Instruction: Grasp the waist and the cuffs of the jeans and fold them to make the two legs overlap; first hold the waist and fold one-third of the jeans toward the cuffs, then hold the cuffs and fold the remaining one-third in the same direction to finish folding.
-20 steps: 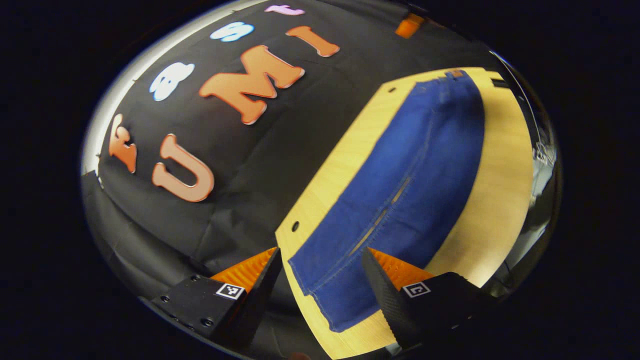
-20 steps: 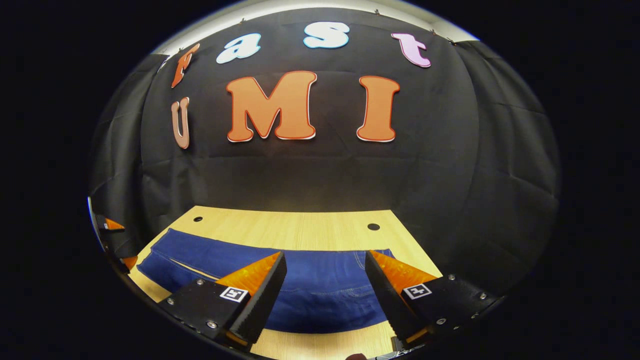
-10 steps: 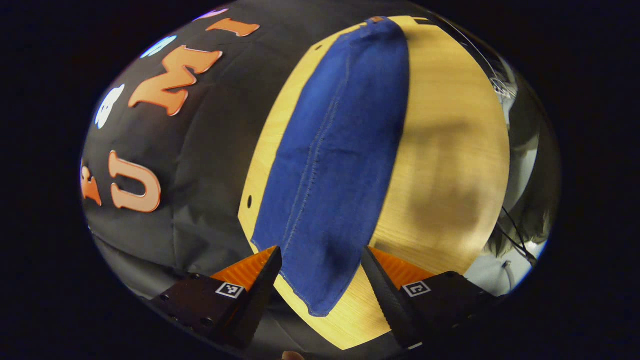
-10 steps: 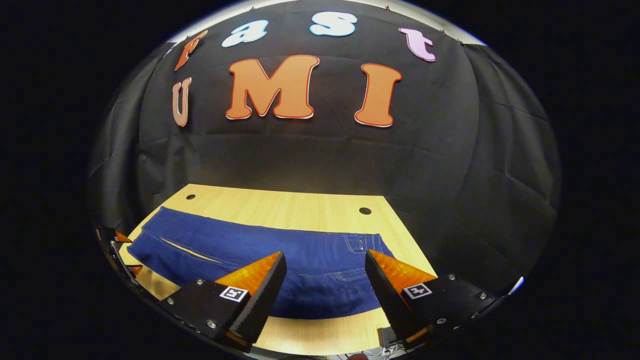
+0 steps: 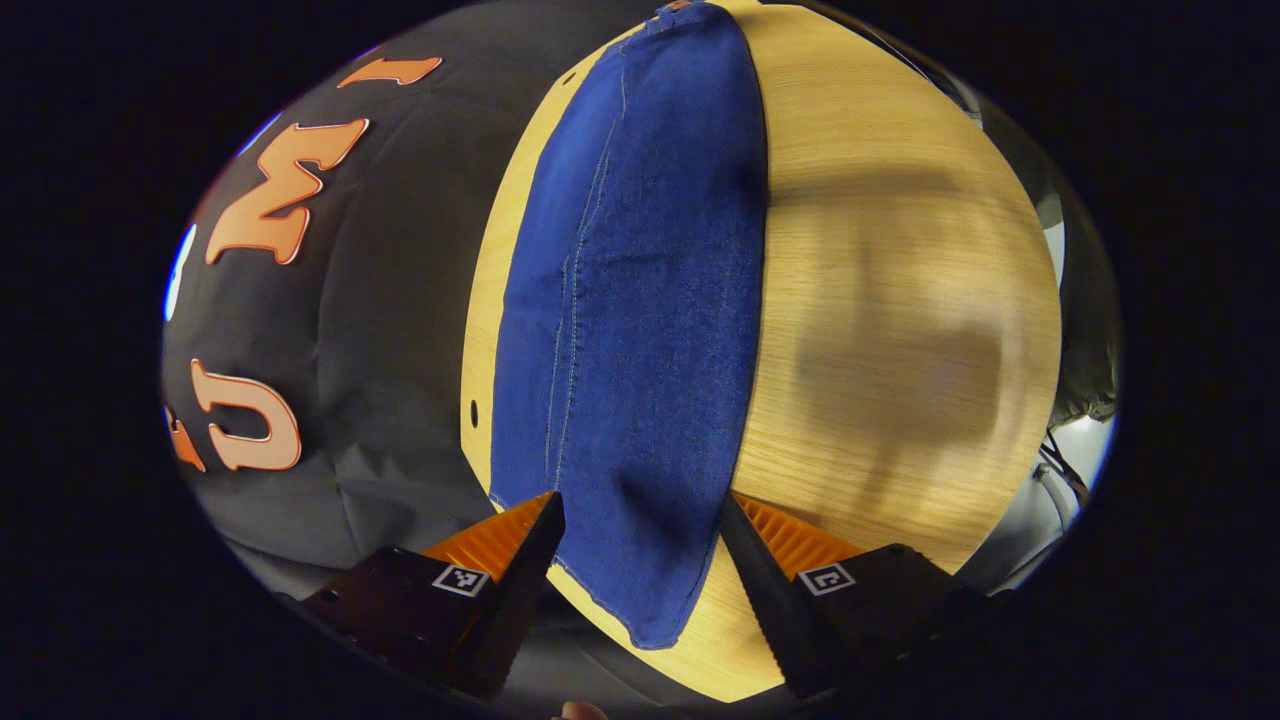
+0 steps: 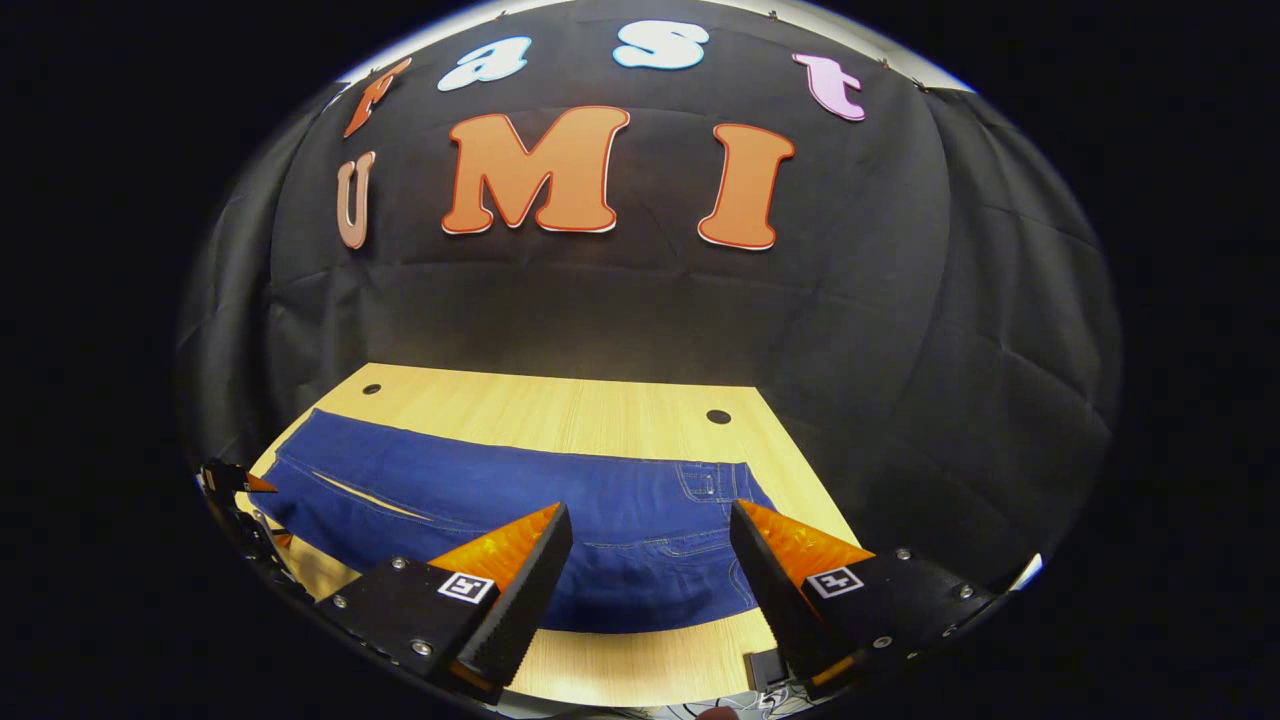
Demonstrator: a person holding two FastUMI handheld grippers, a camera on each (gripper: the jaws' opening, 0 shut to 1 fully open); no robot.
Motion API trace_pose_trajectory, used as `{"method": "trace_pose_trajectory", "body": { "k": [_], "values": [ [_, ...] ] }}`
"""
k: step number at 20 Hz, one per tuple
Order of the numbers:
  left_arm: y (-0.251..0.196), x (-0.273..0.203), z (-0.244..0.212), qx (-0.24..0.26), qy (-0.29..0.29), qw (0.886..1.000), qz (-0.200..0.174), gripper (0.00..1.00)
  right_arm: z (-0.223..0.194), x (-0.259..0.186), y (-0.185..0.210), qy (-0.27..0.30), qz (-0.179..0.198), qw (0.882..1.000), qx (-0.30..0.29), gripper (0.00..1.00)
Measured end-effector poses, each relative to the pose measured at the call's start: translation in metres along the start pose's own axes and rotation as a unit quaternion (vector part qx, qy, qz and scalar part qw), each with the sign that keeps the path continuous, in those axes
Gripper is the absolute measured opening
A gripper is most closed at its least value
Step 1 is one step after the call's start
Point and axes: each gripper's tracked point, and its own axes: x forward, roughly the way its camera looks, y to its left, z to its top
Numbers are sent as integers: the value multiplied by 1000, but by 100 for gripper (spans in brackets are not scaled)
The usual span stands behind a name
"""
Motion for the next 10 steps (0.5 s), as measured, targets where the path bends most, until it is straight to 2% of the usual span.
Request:
{"method": "trace_pose_trajectory", "body": {
  "k": [5, 7, 8, 10],
  "values": [
    [16, 21, 0, 20, 6, 1000, 18, 93, 1, 5, 2, 2, -2, 1000, 0, 98],
    [12, 32, -1, 13, 9, 1000, 8, 83, 1, 7, 5, 2, 1, 1000, -3, 98],
    [6, 37, -3, 6, 13, 1000, 0, 62, 1, 8, 7, 4, 3, 1000, -5, 98],
    [5, 41, 0, 6, 14, 1000, 16, 19, -1, 10, 7, 6, 6, 1000, -13, 98]
  ]
}}
